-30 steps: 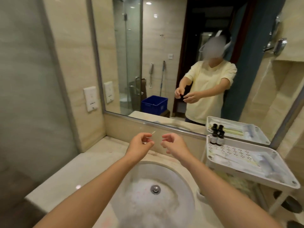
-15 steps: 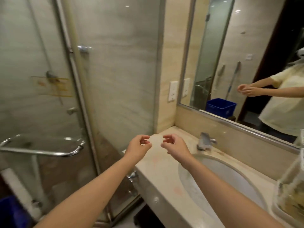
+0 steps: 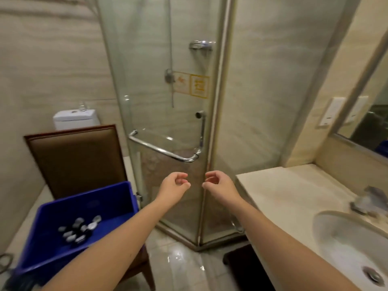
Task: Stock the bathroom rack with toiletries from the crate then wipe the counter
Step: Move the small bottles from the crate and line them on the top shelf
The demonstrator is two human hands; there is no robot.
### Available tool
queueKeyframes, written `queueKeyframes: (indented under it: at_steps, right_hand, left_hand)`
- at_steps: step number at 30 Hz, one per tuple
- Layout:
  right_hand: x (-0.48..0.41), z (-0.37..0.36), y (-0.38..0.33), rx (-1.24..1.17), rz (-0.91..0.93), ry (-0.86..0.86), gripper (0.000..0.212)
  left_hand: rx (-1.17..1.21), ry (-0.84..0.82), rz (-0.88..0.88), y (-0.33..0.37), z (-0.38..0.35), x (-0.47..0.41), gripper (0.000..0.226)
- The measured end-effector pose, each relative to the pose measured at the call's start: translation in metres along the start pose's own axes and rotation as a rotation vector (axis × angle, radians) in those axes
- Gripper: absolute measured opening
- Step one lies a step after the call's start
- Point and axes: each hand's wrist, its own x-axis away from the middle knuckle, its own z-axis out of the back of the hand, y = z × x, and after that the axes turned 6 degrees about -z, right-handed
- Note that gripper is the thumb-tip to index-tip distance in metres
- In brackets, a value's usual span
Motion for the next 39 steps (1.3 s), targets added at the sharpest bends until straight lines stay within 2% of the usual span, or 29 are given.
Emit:
queueKeyframes:
  at_steps: [9,21,32,39]
  right_hand:
    - [-0.024,-0.105,-0.037,0.087,0.095,-0.287,0.033]
    - [-0.085,-0.236,-0.072,0.155,0.18,-0.699,0.033]
    - [-0.118,-0.312,-0.062,0.232,0.218,-0.916,0.035]
    - [-0.131,-0.357,-0.059,0.261,0.195,-0.994,0.035]
  left_hand:
    - [0.02,0.19,0.156,-0.054,0.096,0.022,0.026]
    - [0.004,0.578,0.329,-0.116,0.178,0.016,0.028]
    - [-0.011,0.787,0.47,-0.161,0.206,0.018,0.021]
    - [0.014,0.812,0.548,-0.192,0.233,0.014,0.024]
